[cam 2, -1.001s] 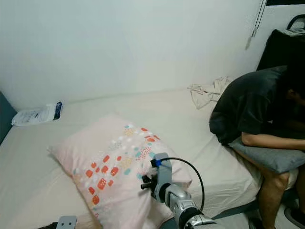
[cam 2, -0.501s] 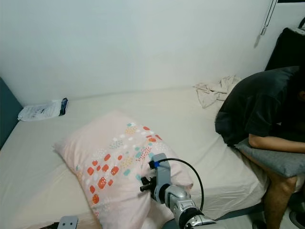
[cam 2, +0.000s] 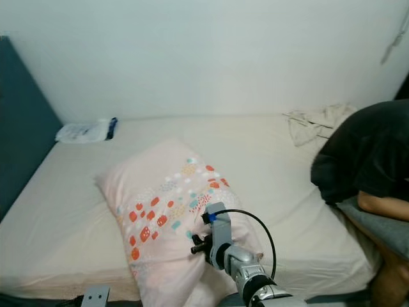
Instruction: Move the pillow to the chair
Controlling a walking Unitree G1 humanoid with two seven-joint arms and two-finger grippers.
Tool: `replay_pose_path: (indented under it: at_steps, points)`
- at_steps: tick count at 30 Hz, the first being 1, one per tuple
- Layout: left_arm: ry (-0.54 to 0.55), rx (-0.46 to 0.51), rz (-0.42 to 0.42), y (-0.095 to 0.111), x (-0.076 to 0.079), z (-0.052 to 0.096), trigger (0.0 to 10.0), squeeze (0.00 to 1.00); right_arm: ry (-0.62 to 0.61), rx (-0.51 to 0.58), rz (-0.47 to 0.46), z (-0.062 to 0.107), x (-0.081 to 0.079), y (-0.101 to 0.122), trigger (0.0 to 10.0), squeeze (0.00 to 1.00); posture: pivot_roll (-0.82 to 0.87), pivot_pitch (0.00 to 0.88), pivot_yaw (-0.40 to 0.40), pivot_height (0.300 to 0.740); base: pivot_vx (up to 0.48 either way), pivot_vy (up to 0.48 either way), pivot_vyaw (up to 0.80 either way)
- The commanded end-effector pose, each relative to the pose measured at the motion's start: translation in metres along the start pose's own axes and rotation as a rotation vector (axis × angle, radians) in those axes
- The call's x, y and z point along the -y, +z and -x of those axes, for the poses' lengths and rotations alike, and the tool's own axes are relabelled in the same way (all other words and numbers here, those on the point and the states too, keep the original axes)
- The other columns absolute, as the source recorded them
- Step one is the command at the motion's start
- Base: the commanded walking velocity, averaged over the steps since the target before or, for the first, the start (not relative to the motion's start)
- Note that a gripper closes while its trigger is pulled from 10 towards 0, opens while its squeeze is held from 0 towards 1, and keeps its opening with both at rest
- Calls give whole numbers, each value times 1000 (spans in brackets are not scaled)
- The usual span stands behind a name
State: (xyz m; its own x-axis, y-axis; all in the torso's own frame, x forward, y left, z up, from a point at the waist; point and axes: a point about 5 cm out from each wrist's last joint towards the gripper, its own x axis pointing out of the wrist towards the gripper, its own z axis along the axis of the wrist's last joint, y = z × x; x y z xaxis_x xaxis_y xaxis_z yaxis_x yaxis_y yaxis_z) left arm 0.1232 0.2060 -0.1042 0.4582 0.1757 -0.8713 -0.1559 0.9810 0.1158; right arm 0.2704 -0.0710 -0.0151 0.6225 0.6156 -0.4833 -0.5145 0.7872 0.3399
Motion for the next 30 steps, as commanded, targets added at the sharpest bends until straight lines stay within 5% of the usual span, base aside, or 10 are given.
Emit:
replay_pose_path:
  at_steps: [1,12,21,30]
  points:
    - [13,-20,-10,-4,-5,0,10000,0,31,3,20,-3,-6,0,10000,0,-14,28,-25,740,0,0,700]
    - [1,-24,-13,-5,-5,1,10000,0,40,9,19,-3,-7,0,10000,0,-15,26,-25,740,0,0,699]
    - [0,-36,-38,-6,-6,1,10000,0,51,-1,26,-3,-9,-2,10000,0,-12,19,-33,740,0,-462,700]
    - [4,-33,-20,-6,-7,1,10000,0,55,-6,35,-2,-8,-2,10000,0,-13,12,-36,740,0,0,700]
